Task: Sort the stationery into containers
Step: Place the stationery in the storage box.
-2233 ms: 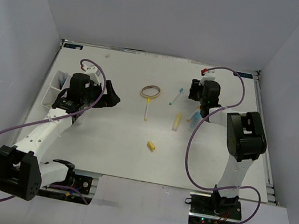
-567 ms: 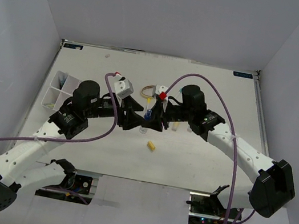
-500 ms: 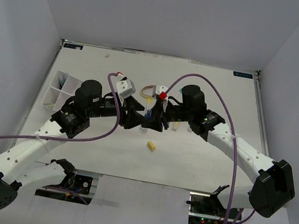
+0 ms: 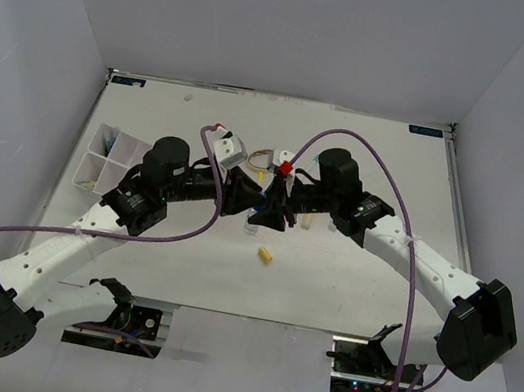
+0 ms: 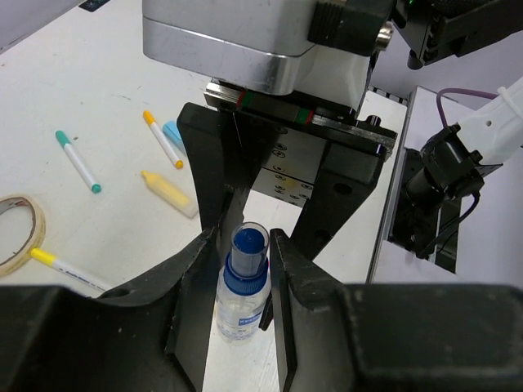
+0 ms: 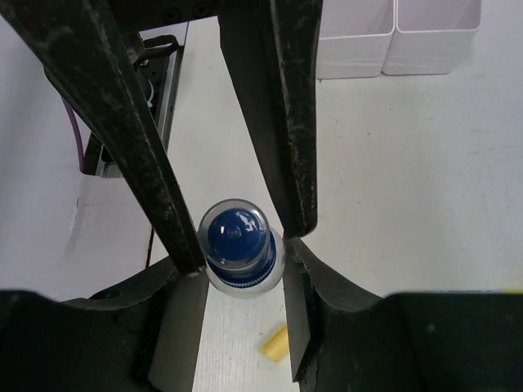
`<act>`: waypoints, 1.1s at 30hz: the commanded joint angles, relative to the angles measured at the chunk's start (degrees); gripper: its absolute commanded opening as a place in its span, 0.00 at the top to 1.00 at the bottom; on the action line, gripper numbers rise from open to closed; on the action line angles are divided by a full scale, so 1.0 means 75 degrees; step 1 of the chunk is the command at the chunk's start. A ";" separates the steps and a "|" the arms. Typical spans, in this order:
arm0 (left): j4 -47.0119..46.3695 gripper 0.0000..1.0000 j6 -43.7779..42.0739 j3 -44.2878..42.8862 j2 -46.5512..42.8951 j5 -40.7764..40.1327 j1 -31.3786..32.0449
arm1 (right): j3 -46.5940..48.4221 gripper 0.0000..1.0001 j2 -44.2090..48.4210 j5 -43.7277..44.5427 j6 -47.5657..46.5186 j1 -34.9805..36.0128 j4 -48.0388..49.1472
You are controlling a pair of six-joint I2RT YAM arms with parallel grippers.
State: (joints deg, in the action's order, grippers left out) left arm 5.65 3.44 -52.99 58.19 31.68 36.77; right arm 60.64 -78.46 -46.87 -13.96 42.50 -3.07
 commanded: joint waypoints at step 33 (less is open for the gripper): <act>-0.0320 1.00 -0.0060 0.0269 0.0069 0.0323 0.0112 | -0.0268 0.39 0.0148 0.0120 0.0009 0.0052 0.0632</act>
State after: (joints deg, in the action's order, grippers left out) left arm 4.08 3.25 -51.77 60.42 34.52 37.26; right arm 59.31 -78.46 -46.52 -12.95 42.50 -2.22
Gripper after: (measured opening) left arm 0.308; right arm 0.571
